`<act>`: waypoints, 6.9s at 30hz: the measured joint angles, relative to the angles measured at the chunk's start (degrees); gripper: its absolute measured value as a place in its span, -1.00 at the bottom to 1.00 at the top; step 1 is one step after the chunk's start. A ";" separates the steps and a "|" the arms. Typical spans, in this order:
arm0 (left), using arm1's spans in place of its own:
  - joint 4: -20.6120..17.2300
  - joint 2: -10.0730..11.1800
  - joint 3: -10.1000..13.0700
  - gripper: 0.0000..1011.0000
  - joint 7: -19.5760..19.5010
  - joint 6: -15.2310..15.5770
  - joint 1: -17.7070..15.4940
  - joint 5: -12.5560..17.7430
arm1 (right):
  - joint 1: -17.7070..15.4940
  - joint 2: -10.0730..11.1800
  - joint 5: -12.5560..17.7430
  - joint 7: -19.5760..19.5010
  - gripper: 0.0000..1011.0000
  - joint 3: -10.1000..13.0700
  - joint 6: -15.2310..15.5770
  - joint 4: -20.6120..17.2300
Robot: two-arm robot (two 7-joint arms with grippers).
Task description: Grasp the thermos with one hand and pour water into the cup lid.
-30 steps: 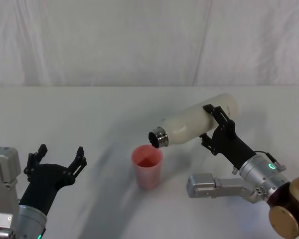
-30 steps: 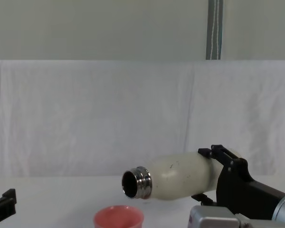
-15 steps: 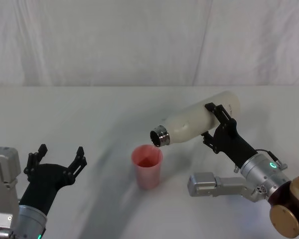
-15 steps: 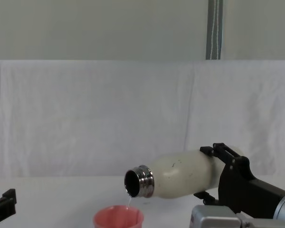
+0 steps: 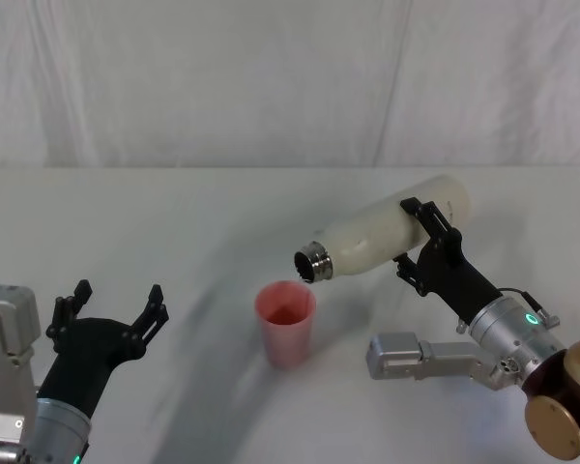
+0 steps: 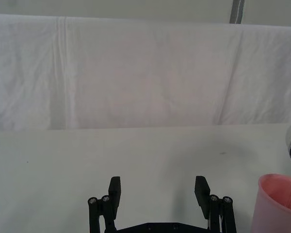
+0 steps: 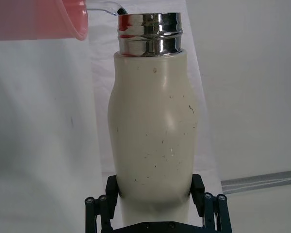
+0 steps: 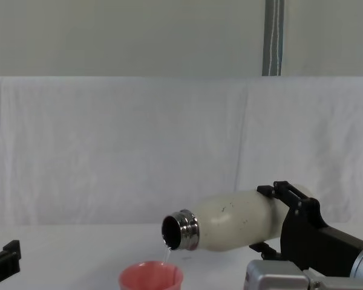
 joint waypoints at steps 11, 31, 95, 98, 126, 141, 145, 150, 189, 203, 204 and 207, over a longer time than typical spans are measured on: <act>0.00 0.00 0.00 0.98 0.00 0.00 0.00 0.00 | 0.27 -0.07 0.06 -0.17 0.87 0.01 -0.08 0.33; 0.00 0.00 0.00 0.98 0.00 0.00 0.00 0.00 | 0.43 -0.15 0.12 -0.37 0.87 -0.07 -0.15 0.71; 0.00 0.00 0.00 0.98 0.00 0.00 0.00 0.00 | -0.04 0.55 -1.03 -0.64 0.87 -0.56 0.54 -0.74; 0.00 0.00 0.00 0.98 0.00 0.00 0.00 0.00 | -0.14 0.58 -0.90 -0.42 0.87 -0.53 0.51 -0.86; 0.00 0.00 0.00 0.98 0.00 0.00 0.00 0.00 | -1.74 0.73 3.35 3.05 0.87 0.67 -1.85 -2.71; 0.00 0.00 0.00 0.98 0.00 0.00 0.00 0.00 | -3.79 0.27 8.63 6.70 0.87 2.99 -3.15 -4.85; 0.00 0.00 0.00 0.98 0.00 0.00 0.00 0.00 | -4.65 0.24 10.93 7.25 0.87 3.92 -5.05 -5.55; 0.00 0.00 0.00 0.98 0.00 0.00 0.00 0.00 | -5.74 0.38 12.74 7.90 0.87 4.94 -6.16 -6.63; 0.00 0.00 0.00 0.98 0.00 0.00 0.00 0.00 | -16.45 -2.07 31.22 18.86 0.87 19.58 -0.03 -15.62; 0.00 0.00 0.00 0.98 0.00 0.00 0.00 0.00 | -18.34 -4.71 39.13 21.61 0.87 24.08 1.41 -16.29; 0.00 0.00 0.00 0.98 0.00 0.00 0.00 0.00 | -18.45 -4.88 39.61 21.70 0.87 24.31 1.57 -16.32; 0.00 0.00 0.00 0.98 0.00 0.00 0.00 0.00 | -18.90 -5.86 41.75 22.24 0.87 25.41 2.27 -16.43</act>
